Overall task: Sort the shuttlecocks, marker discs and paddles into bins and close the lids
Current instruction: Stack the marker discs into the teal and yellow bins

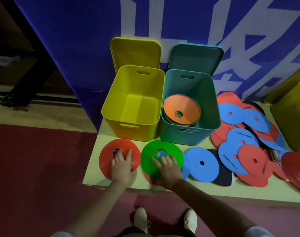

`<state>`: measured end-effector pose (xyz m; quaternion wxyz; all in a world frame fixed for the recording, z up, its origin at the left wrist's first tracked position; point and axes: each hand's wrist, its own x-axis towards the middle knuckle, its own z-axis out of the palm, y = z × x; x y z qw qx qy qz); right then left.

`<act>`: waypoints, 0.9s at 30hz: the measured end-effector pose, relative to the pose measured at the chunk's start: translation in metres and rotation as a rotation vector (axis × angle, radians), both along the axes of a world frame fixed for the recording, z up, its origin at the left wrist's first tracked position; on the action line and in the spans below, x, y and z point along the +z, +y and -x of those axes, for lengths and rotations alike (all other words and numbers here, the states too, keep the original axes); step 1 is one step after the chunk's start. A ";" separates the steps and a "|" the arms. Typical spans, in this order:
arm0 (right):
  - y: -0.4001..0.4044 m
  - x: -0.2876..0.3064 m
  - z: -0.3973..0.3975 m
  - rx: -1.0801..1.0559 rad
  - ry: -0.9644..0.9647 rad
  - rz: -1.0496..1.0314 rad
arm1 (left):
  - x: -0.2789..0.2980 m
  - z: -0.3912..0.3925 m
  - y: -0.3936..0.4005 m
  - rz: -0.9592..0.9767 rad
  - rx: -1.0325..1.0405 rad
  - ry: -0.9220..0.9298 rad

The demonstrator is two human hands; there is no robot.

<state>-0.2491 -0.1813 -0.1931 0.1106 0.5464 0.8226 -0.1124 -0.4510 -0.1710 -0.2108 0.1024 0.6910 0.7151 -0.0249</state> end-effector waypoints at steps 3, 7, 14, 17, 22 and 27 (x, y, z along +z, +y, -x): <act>0.005 0.005 -0.007 -0.074 -0.026 0.018 | 0.008 0.015 -0.002 -0.014 0.000 -0.084; 0.010 0.026 -0.010 -0.146 0.022 -0.068 | 0.028 0.031 -0.007 -0.067 -0.036 -0.178; 0.028 0.078 -0.003 -0.126 0.233 -0.171 | 0.079 0.064 -0.003 -0.241 -0.076 -0.499; 0.040 0.087 -0.001 -0.089 0.201 -0.223 | 0.089 0.081 0.004 -0.347 -0.109 -0.506; 0.056 0.106 0.005 -0.111 0.311 -0.407 | 0.111 0.104 0.012 -0.474 0.103 -0.641; 0.066 0.134 0.006 -0.271 0.556 -0.460 | 0.136 0.120 0.022 -0.552 0.170 -0.739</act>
